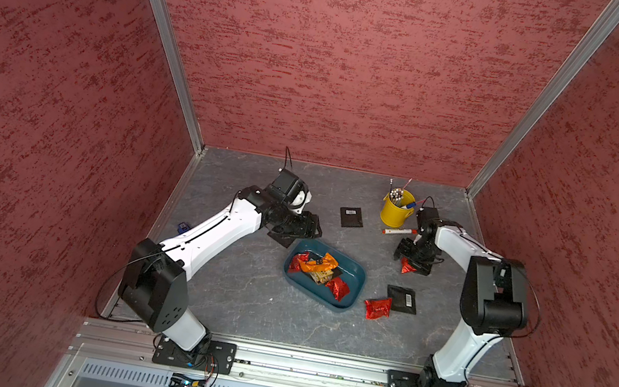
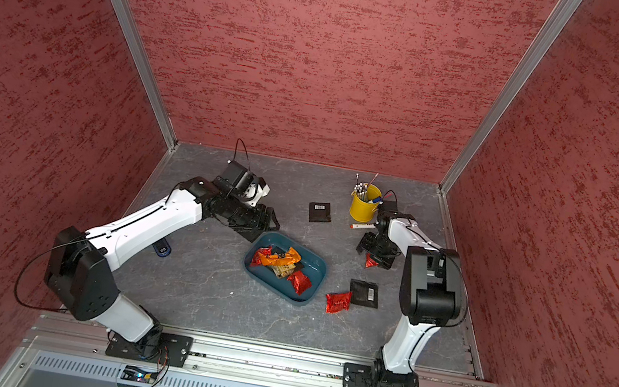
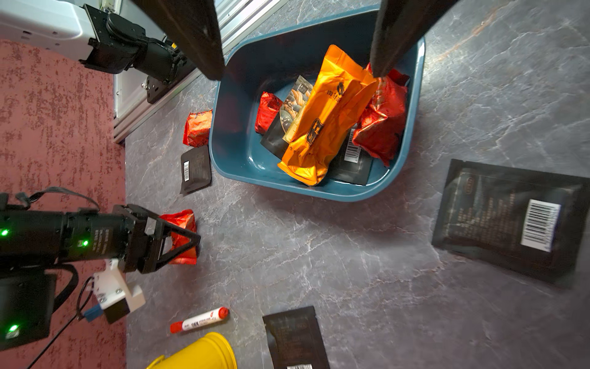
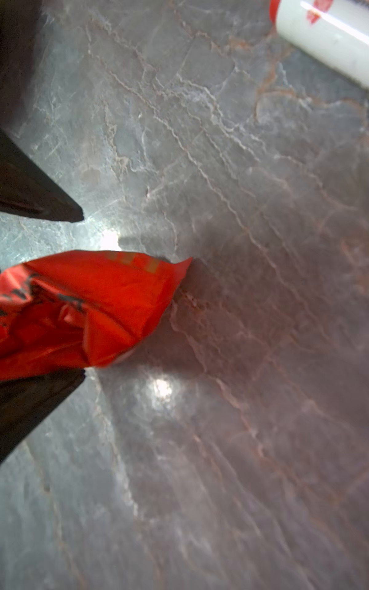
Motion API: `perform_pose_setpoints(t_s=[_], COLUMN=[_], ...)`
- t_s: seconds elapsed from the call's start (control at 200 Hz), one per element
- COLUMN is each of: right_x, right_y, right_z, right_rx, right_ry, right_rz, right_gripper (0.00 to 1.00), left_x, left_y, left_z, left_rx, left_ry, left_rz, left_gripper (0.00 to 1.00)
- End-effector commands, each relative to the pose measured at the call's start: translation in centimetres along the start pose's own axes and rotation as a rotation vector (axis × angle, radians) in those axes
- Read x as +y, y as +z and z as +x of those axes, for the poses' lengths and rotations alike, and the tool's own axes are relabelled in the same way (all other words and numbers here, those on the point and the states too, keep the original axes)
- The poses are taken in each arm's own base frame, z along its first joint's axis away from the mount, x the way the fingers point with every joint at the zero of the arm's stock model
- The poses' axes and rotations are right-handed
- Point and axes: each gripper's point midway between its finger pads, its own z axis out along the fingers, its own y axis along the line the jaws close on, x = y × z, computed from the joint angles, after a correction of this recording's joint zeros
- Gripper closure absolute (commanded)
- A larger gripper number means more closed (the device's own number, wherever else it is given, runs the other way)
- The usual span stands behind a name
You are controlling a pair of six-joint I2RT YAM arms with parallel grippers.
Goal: Put the tea bags into the storage box
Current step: Pick up the tea bag from the center of the board.
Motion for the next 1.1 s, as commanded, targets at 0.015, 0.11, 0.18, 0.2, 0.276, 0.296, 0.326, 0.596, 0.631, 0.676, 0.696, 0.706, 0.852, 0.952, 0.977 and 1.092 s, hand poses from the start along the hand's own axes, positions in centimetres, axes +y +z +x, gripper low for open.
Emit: perform_pose_setpoints(t_s=[0.015,0.11,0.18,0.2,0.276,0.296,0.326,0.596,0.631,0.676,0.696,0.706,0.852,0.952,0.977,1.092], right_x=[-0.1,-0.2,-0.2,-0.2,-0.1,-0.1,0.0,0.0,0.1,0.5,0.7,0.8,3.2,5.6,6.2,9.2], right_y=[0.2,0.1,0.0,0.0,-0.5,-0.6,-0.9,-4.8,-5.3,-6.2,-6.6,-6.8,-9.6,-11.5,-11.6,-11.8], right_z=[-0.2,-0.2,-0.1,-0.1,0.1,0.3,0.4,2.1,2.5,3.0,3.3,3.5,6.2,8.5,9.1,11.8], right_rx=[-0.008,-0.011,-0.007,-0.008,-0.008,-0.007,-0.011,-0.047,-0.052,-0.059,-0.062,-0.063,-0.082,-0.102,-0.1,-0.074], right_ry=[0.003,0.0,0.0,0.0,0.004,0.003,0.003,-0.001,-0.004,-0.009,-0.011,-0.013,-0.048,-0.076,-0.085,-0.122], right_rz=[-0.008,-0.004,-0.007,-0.009,-0.017,-0.02,-0.028,-0.064,-0.071,-0.079,-0.083,-0.085,-0.121,-0.174,-0.181,-0.221], right_gripper=[0.38,0.43,0.46,0.47,0.51,0.52,0.53,0.57,0.57,0.57,0.57,0.57,0.57,0.57,0.57,0.56], left_x=[0.7,1.4,2.0,2.1,2.8,3.0,3.2,5.4,5.6,5.9,6.1,6.1,7.2,7.8,8.0,8.7], left_y=[-1.1,-1.5,-1.8,-1.8,-2.1,-2.2,-2.3,-3.3,-3.4,-3.5,-3.4,-3.4,-3.0,-2.7,-2.6,-2.4], left_z=[-0.2,-0.2,-0.2,-0.2,-0.2,-0.2,-0.2,-0.1,-0.1,-0.1,-0.1,-0.1,0.2,0.3,0.4,0.5], left_rx=[-0.025,-0.031,-0.035,-0.036,-0.039,-0.04,-0.042,-0.054,-0.055,-0.057,-0.055,-0.056,-0.044,-0.037,-0.035,-0.033], left_ry=[0.003,-0.01,-0.021,-0.024,-0.04,-0.045,-0.05,-0.086,-0.092,-0.096,-0.099,-0.101,-0.124,-0.135,-0.136,-0.149], left_rz=[0.004,0.001,-0.004,-0.006,-0.01,-0.011,-0.009,-0.025,-0.026,-0.027,-0.031,-0.032,-0.039,-0.044,-0.046,-0.053], left_gripper=[0.23,0.22,0.22,0.22,0.22,0.22,0.22,0.22,0.22,0.22,0.22,0.22,0.22,0.22,0.22,0.22])
